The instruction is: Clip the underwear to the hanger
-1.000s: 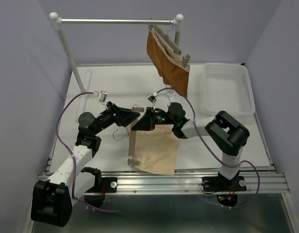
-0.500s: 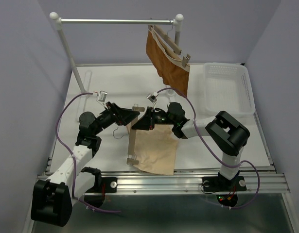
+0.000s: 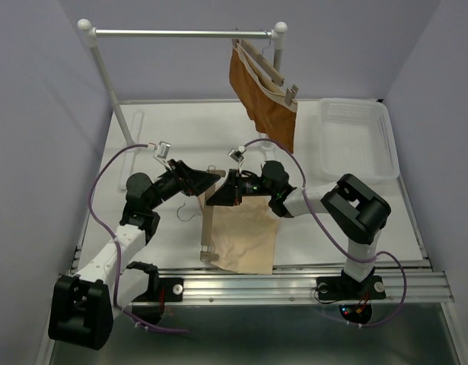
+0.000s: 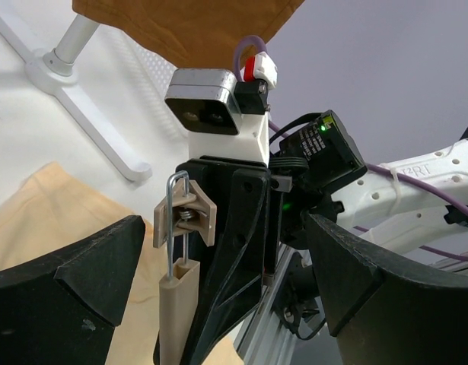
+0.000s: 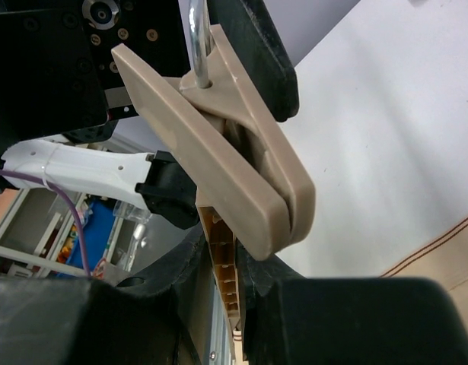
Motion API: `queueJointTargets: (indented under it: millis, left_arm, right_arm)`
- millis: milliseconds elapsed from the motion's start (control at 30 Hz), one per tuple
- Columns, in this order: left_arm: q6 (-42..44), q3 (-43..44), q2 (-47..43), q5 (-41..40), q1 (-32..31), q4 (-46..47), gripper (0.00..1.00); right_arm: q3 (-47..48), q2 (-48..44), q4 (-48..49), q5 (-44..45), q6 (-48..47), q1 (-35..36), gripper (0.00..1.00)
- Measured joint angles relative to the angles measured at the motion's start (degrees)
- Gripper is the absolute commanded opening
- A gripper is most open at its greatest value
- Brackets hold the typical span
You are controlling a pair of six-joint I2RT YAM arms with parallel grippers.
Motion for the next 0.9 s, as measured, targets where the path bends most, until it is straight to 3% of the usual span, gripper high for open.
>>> queueJointTargets:
  millis: [667,800,900]
  left_arm:
    - [0.72,1.07,0.26,0.44,0.0,-1.09,0.98]
    - [1.14,1.07,0.28,0.35,0.0,-1.16,0.83]
    - [1.46,1.07,0.28,-0.02,0.02,-1.51,0.81]
  right_arm:
    - [0.07,0.0,-3.96,0.0,-3.91,0.13,0.01]
    - [0.28,0.0,-4.28,0.0,-4.0,0.15,0.01]
    - [0.28,0.0,-4.02,-0.02,-3.96,0.15,0.01]
